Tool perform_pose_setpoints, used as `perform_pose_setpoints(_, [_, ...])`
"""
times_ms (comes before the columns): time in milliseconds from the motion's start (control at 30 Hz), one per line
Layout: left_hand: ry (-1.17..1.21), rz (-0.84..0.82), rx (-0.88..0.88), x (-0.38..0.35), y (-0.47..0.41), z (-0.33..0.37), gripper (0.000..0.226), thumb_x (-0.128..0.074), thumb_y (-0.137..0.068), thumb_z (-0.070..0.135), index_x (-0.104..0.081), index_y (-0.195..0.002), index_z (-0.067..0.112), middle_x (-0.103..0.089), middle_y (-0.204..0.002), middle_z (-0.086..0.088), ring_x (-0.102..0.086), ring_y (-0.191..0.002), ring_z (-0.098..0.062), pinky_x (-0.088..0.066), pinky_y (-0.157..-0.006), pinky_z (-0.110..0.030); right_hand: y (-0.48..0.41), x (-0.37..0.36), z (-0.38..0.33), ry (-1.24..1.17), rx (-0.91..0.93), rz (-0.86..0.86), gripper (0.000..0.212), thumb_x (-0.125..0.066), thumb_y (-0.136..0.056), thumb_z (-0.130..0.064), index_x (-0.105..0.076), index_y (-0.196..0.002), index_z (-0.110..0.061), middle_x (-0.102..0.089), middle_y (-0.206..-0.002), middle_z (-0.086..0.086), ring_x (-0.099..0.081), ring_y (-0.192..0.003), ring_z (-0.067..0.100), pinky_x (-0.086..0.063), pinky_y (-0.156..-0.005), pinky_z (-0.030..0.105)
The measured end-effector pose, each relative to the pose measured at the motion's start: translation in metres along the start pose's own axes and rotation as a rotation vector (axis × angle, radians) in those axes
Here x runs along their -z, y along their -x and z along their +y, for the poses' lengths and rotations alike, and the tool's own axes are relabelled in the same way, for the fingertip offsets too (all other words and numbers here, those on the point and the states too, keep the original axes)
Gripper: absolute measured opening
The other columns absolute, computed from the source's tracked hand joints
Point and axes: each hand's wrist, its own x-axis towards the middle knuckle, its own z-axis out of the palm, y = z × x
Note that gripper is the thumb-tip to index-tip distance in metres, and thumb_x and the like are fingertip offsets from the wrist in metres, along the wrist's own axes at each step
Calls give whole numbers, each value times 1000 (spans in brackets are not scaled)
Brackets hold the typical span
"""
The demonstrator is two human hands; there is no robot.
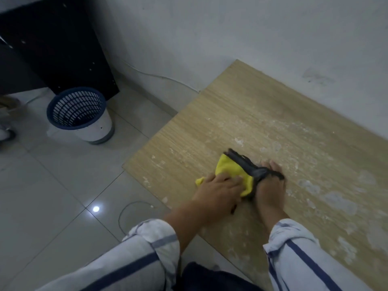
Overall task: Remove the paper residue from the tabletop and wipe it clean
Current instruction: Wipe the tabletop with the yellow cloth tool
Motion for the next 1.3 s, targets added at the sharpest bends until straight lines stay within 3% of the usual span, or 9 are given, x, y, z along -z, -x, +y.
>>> perform_pose_setpoints(167, [-56,74,312,20,-29,-64,42,-42,-92,38,-47,-132,28,-36,-148,6,-36,-129,-23,-33,-101,-44,2,-1,-3,82,34,32,51,-23,-92,-28,-44,-131,-3,-37,-143,20,-27,-136,36,-17,-114,50])
perform_pose_setpoints(267, [165,357,694,42,-51,-86,30,-43,-95,31,-60,-111,12,-59,-124,-10,-46,-117,-29,-36,-96,-38,2,0,-1,68,42,18,42,-26,-98,-26,-43,-132,-7,-35,-145,17,-23,-138,34,-13,-115,49])
perform_pose_setpoints(367, [64,338,428,25,-63,-35,26,-50,-87,30,-65,-94,10,-66,-100,-15,-59,-97,-34,-45,-81,-39,-1,2,2,15,69,7,37,-31,-96,-22,-46,-128,-8,-37,-143,17,-24,-137,34,-13,-115,48])
perform_pose_setpoints(467, [10,104,126,-8,-43,18,43,-44,-87,44,-57,-123,23,-49,-140,-3,-45,-128,-27,-37,-98,-43,-12,11,12,-1,69,-38,40,-39,-90,-12,-46,-128,0,-38,-141,21,-26,-135,36,-17,-113,50])
perform_pose_setpoints(667, [12,-34,486,1,-55,-8,60,-25,-91,61,-13,-146,40,0,-159,10,4,-146,-19,-6,-115,-46,-35,31,42,93,77,-94,46,-36,-97,-25,-33,-139,-6,-22,-153,14,-12,-142,31,-9,-115,46])
perform_pose_setpoints(767, [86,65,616,14,-84,-12,44,-31,-96,48,-42,-136,34,-20,-156,5,-17,-142,-22,-18,-111,-44,-47,35,51,81,85,-65,45,-36,-97,-23,-34,-139,-5,-25,-151,16,-15,-142,31,-11,-116,46])
perform_pose_setpoints(900, [63,161,159,-2,-107,42,35,-45,-81,39,-73,-87,18,-68,-111,-6,-64,-98,-29,-55,-77,-44,-63,41,67,-25,20,22,41,-39,-91,-12,-44,-129,3,-37,-142,25,-27,-135,39,-16,-114,49])
perform_pose_setpoints(1033, [-4,-78,38,-29,-104,47,53,-28,-90,50,-41,-139,32,-33,-152,4,-26,-141,-21,-23,-112,-44,-70,38,76,77,-72,18,40,-42,-89,-5,-44,-127,7,-38,-140,25,-28,-133,39,-19,-113,50])
perform_pose_setpoints(1300, [80,89,510,22,-167,-75,47,-28,-99,39,-36,-142,21,-24,-155,3,-14,-144,-19,-15,-114,-38,-69,34,76,125,-51,63,49,-22,-94,-27,-42,-132,-4,-37,-143,19,-25,-137,34,-16,-115,48])
